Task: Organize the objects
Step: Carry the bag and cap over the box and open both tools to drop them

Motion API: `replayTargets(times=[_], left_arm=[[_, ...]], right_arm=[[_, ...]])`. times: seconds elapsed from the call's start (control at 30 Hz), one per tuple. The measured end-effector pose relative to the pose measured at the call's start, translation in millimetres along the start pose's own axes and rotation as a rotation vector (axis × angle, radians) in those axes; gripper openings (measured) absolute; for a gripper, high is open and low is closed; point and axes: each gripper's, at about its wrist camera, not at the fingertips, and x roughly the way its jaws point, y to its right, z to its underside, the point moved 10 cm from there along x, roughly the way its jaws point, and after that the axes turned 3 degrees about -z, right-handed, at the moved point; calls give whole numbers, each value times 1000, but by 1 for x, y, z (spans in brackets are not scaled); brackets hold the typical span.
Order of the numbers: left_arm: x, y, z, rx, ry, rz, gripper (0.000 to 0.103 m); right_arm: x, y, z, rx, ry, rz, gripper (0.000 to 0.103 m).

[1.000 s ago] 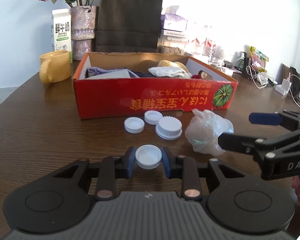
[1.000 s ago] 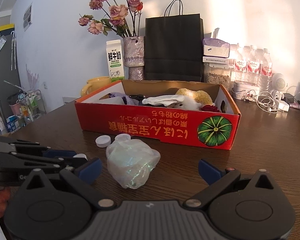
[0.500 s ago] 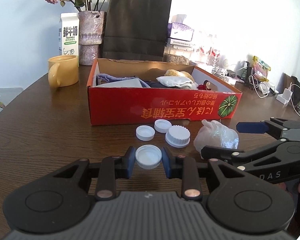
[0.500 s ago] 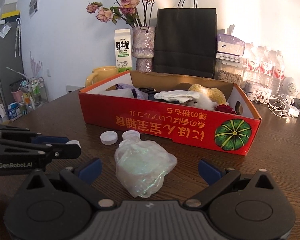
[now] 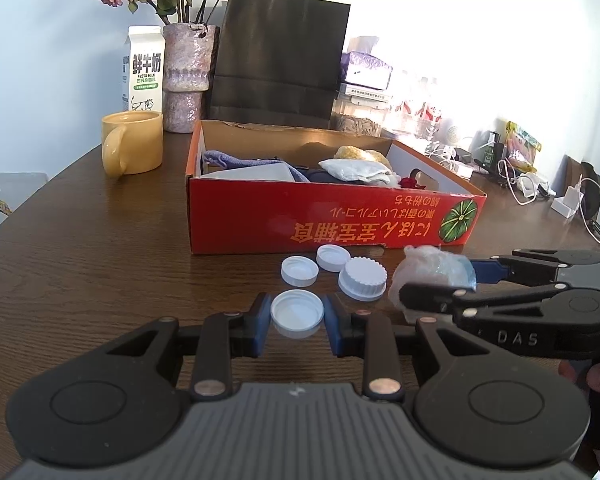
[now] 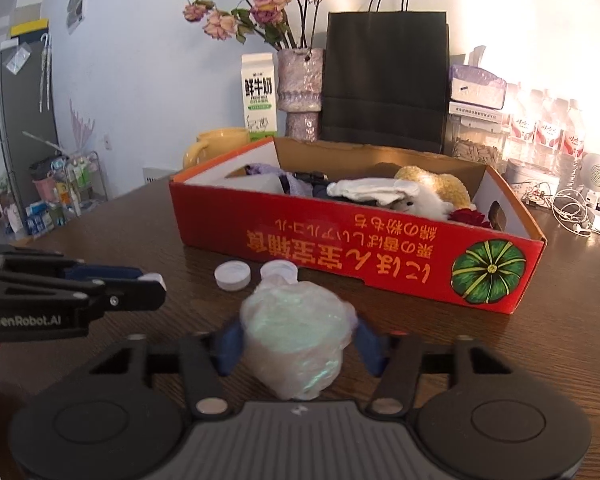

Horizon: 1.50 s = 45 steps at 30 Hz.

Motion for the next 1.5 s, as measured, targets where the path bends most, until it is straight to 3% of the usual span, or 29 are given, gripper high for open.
replayTargets(times=[0.07, 0.33, 0.7, 1.07, 1.3, 1.5], left_arm=[[0, 0, -1, -1, 3, 5, 29], [-4, 6, -20, 4, 46, 37, 29], [4, 18, -76, 32, 153, 59, 29], [59, 14, -150, 3, 234, 37, 29], [110, -1, -164, -13, 197, 5, 29], [131, -4, -165, 3, 178, -2, 29]], right_arm=[[-3, 1, -1, 5, 9, 0, 47], [-14, 7, -19, 12, 69, 2, 46], [-16, 25, -69, -7, 169, 23, 44], [42, 50, -135, -2, 230, 56, 44], [92, 72, -147, 29, 211, 62, 45], [113, 82, -147, 33, 187, 54, 45]])
